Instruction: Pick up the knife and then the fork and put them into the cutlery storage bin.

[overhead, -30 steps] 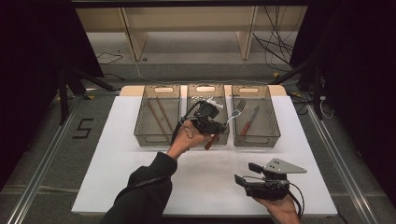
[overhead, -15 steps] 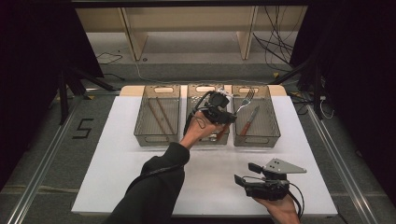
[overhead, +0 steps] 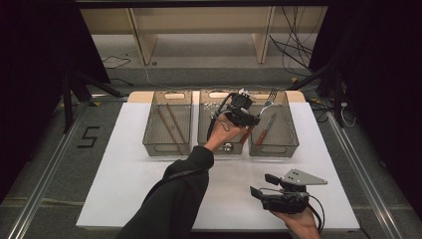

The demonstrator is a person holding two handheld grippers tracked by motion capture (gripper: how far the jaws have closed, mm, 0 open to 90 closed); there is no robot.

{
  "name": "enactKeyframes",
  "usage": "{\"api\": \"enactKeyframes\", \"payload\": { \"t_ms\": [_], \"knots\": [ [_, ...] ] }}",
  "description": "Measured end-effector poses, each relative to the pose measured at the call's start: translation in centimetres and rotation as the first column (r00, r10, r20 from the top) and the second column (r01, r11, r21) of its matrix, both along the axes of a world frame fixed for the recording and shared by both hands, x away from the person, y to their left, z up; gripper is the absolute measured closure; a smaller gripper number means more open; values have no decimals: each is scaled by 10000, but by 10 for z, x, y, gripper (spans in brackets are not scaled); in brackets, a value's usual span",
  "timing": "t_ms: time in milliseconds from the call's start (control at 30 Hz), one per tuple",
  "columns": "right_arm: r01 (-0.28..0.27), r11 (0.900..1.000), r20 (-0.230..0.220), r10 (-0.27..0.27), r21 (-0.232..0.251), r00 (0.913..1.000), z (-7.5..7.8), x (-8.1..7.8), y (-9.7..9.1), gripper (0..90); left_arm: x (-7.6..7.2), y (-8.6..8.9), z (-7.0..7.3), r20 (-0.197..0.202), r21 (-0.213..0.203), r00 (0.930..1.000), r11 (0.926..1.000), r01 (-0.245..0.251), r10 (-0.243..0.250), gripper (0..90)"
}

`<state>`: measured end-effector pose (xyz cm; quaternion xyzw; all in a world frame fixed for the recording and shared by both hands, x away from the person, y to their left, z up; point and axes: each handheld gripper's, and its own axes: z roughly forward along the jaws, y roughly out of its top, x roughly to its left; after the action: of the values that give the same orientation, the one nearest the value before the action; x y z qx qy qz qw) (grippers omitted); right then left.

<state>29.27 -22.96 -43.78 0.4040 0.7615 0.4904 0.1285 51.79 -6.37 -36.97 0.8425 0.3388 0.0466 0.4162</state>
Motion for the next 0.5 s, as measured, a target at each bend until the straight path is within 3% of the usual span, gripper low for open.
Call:
{"api": "enactKeyframes", "payload": {
  "t_ms": [500],
  "knots": [
    [-55,10000,33,54,45,10000,0,0,-1,285,8,-24,6,50,-355,10000,9993,-78,79,768]
  ]
}}
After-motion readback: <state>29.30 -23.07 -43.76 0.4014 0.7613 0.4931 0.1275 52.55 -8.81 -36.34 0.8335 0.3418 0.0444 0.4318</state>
